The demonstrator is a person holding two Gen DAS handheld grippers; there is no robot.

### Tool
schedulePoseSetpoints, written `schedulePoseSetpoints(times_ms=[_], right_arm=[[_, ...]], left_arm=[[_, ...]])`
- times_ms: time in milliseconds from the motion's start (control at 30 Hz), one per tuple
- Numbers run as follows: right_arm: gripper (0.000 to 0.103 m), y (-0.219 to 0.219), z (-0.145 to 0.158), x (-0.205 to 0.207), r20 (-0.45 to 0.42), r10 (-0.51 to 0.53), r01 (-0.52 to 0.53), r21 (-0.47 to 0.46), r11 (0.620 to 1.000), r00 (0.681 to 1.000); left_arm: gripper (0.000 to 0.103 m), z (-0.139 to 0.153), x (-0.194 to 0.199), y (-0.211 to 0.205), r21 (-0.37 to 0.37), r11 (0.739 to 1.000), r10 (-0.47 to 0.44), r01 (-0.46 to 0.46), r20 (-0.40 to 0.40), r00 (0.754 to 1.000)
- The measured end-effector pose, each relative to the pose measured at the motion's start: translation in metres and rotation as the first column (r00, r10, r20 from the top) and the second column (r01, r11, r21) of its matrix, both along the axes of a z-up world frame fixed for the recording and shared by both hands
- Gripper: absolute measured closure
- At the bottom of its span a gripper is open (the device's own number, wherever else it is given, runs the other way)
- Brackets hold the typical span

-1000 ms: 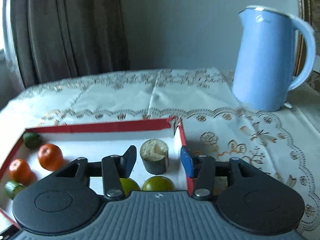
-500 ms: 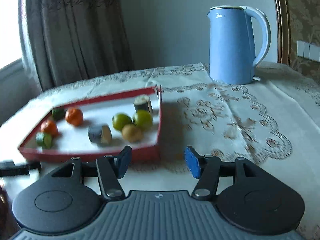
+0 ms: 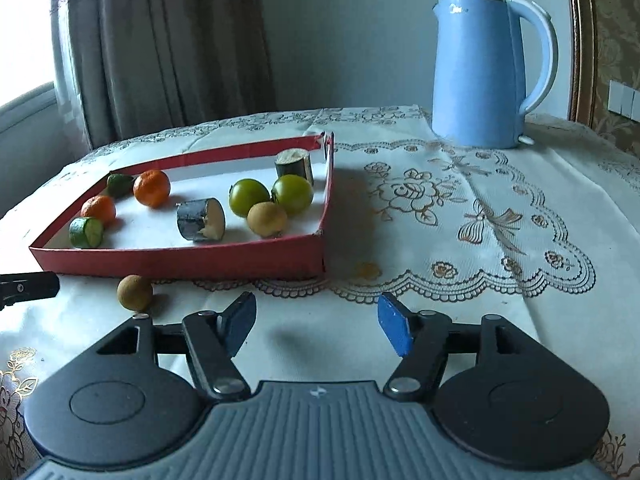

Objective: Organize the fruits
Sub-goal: 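Withdraw the right gripper while the left gripper moves toward the brown round fruit, then close the left gripper on the small brown round fruit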

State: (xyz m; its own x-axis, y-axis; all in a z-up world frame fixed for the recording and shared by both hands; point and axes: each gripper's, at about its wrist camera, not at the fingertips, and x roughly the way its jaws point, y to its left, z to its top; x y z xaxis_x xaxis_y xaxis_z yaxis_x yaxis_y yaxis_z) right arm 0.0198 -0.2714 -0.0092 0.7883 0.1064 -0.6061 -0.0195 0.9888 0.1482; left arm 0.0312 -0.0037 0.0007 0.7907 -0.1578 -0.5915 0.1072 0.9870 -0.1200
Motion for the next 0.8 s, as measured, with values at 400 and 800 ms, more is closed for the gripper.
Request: schedulePoseSetpoints(times_ms=[400, 800], right_arm=[[0.027, -0.003, -0.001, -0.001, 0.003, -0.022, 0.022, 0.008, 1.000, 1.000], [0.026, -0.003, -0.001, -0.001, 0.001, -0.022, 0.022, 0.011, 1.000, 1.000]], left_arm=[[0.000, 0.000, 0.015, -0.061, 0.056, 0.998, -0.025, 0.027, -0.029, 0.999], [0.020, -0.015, 0.030, -0.088, 0.139, 0.990, 0.011, 0.000, -0.077, 0.997]])
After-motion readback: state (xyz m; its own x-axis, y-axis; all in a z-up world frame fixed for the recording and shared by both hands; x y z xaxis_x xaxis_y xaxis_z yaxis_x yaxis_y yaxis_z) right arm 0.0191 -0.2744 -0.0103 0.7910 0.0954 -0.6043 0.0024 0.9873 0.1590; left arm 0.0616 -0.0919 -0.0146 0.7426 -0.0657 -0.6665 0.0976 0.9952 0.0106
